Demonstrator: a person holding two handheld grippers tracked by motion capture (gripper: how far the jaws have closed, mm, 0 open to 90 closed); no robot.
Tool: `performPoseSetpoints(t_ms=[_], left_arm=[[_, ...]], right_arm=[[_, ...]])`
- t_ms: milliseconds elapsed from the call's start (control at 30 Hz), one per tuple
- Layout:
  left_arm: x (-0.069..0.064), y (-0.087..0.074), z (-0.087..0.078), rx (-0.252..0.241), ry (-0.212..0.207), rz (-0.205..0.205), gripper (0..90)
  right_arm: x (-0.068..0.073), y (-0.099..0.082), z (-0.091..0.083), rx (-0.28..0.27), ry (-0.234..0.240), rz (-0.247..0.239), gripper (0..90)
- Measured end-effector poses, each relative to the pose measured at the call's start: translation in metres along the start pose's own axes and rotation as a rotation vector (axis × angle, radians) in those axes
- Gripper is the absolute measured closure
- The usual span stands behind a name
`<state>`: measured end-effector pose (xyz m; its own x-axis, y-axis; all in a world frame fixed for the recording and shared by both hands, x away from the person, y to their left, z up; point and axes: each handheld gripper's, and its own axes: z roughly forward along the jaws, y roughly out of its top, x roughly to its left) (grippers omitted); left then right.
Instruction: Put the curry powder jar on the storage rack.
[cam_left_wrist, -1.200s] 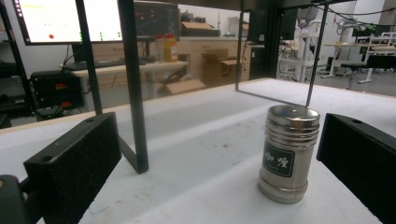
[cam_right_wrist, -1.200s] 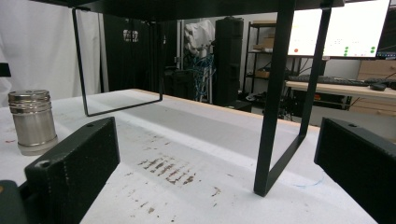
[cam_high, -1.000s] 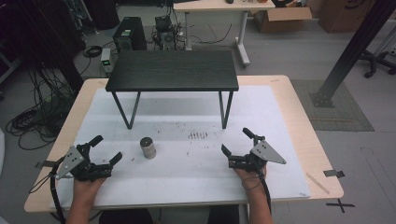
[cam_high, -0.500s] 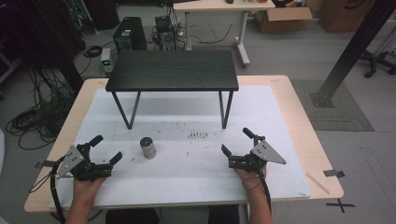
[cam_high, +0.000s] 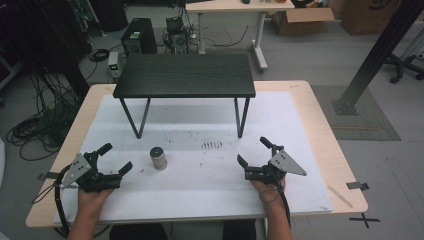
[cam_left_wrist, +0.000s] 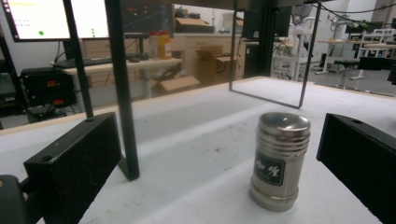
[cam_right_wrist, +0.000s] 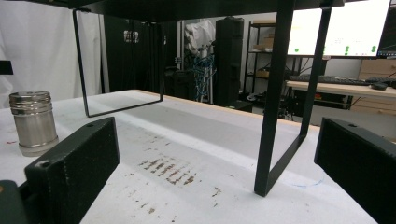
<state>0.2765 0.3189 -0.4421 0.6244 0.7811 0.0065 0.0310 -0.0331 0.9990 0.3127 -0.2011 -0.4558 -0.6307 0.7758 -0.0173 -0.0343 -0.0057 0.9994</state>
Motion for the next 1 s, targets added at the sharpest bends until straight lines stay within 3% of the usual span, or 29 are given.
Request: performPoseSetpoints(t_ms=[133,367,567,1000], left_arm=[[-0.005,0.007,0.004,0.004,-0.012,0.011,0.2],[-0.014,0.017,0.009,0.001,-0.026,-0.019,0.2],[-0.022,0.024,0.016,0.03,-0.036,-0.061,0.2],[-0.032,0.029,0.034,0.094,-0.04,-0.075,0.2]], right_arm=[[0.0,0.0,0.0,-0.001,0.0,0.001,0.0],[0.0,0.0,0.0,-0.001,0.0,0.0,0.0],[0.0,0.0,0.0,-0.003,-0.001,-0.001,0.0],[0.0,0.0,0.0,-0.006,0.0,0.001,0.0]])
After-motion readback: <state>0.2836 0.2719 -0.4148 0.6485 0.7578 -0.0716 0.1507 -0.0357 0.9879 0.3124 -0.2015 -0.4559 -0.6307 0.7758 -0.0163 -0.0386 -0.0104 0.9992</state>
